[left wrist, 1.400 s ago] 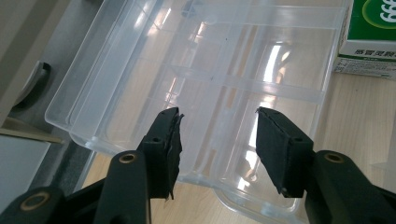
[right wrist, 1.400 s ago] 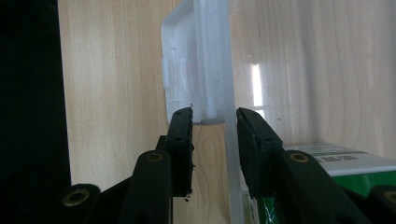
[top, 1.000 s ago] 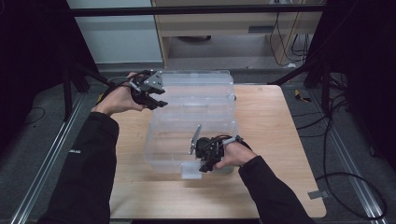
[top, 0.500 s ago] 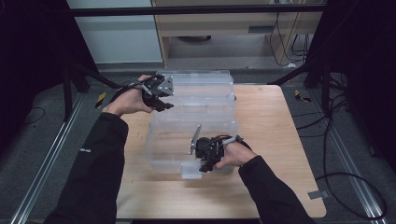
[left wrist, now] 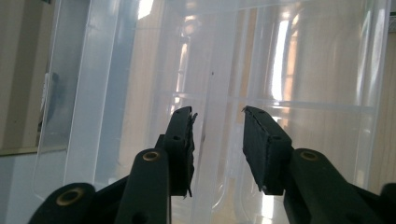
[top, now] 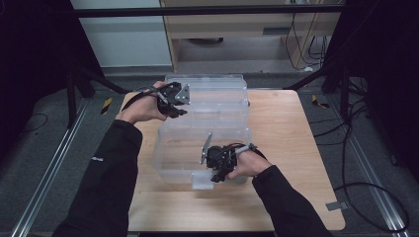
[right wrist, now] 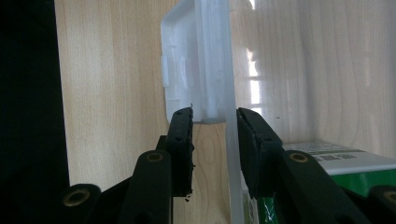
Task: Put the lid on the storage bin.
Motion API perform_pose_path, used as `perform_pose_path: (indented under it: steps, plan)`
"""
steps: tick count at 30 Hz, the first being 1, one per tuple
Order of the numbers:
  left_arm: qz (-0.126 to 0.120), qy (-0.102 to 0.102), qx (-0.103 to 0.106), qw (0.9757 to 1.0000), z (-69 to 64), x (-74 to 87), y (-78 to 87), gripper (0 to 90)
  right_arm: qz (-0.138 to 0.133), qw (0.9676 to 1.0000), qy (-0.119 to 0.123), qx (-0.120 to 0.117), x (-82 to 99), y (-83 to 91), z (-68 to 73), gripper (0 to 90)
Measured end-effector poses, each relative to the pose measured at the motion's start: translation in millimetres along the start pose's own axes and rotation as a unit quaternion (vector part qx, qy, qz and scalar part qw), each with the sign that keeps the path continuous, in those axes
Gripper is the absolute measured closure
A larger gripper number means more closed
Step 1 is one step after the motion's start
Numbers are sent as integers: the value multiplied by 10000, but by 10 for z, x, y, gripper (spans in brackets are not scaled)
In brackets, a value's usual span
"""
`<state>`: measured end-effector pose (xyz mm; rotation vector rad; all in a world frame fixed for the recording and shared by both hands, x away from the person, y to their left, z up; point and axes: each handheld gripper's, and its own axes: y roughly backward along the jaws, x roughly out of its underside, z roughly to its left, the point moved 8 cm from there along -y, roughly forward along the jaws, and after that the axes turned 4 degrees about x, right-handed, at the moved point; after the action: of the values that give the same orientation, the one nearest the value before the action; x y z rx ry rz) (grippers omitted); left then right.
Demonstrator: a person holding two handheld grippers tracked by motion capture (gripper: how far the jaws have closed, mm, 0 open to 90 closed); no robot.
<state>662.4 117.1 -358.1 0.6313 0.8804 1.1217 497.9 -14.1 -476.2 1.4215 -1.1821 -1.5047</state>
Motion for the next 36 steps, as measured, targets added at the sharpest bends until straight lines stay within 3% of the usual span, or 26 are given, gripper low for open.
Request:
perform_pose_path:
  steps: [10, 20, 25, 36]
  plan:
    - [152, -136, -46, 9998, 7, -41, -47, 740, -36, 10000, 2, 49, 4, 2, 6, 675]
    - [307, -209, -48, 9993, 5, -65, -61, 786, -82, 9999, -63, 89, 2, 1, 11, 674]
    - [391, -194, 55, 9990, -20, -64, -51, 813, -134, 9997, -110, 147, 4, 4, 18, 674]
    - [303, -263, 67, 9992, -31, -87, 12, 849, -151, 9994, -184, 243, 2, 4, 25, 675]
